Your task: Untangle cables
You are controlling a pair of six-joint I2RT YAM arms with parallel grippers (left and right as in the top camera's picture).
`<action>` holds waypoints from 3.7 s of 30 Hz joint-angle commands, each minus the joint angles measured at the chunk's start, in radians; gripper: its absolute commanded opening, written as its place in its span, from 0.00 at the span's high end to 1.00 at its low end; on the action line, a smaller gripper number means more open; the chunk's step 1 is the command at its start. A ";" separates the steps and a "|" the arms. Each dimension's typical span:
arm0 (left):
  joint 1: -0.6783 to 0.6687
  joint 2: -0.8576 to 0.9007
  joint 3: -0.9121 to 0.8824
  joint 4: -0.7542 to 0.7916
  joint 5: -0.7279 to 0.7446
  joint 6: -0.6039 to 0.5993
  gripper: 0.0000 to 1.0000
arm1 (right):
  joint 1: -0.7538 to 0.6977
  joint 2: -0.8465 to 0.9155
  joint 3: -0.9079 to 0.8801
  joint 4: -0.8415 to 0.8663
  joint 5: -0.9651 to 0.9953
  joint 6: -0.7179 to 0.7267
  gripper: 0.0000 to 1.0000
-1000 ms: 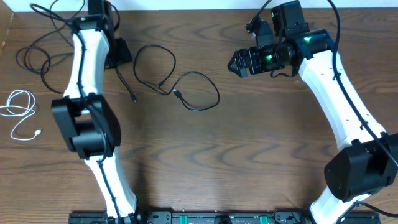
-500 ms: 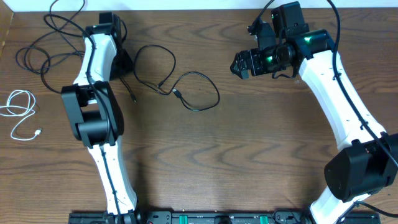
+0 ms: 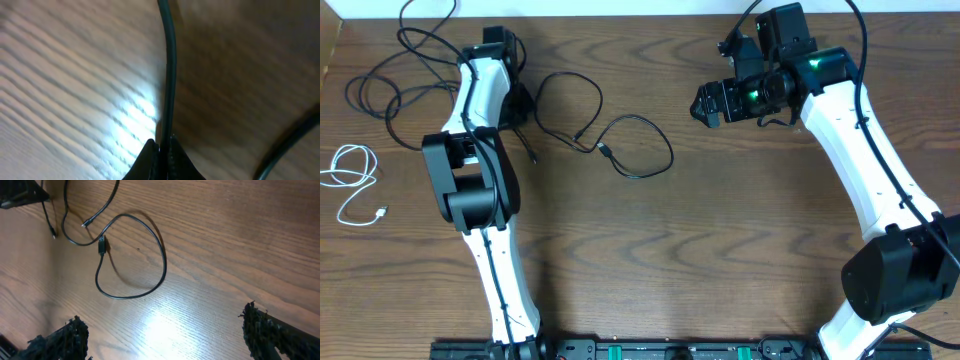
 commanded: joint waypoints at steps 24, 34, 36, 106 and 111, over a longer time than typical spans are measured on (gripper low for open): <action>0.312 -0.115 0.003 0.623 -0.213 0.066 0.92 | 0.009 -0.030 0.015 -0.003 0.018 0.031 0.03; 0.407 -0.068 0.000 0.519 -0.212 0.066 0.92 | 0.009 -0.030 0.015 0.022 0.018 0.062 0.03; 0.413 -0.068 0.000 0.512 -0.213 0.056 0.92 | 0.009 -0.030 0.015 0.026 0.018 0.062 0.03; 0.406 -0.130 -0.002 0.432 0.606 0.415 0.06 | 0.009 -0.030 0.015 -0.026 0.007 0.084 0.02; 0.426 -0.129 -0.002 0.450 0.760 0.415 0.02 | 0.009 -0.030 0.015 -0.034 0.007 0.082 0.02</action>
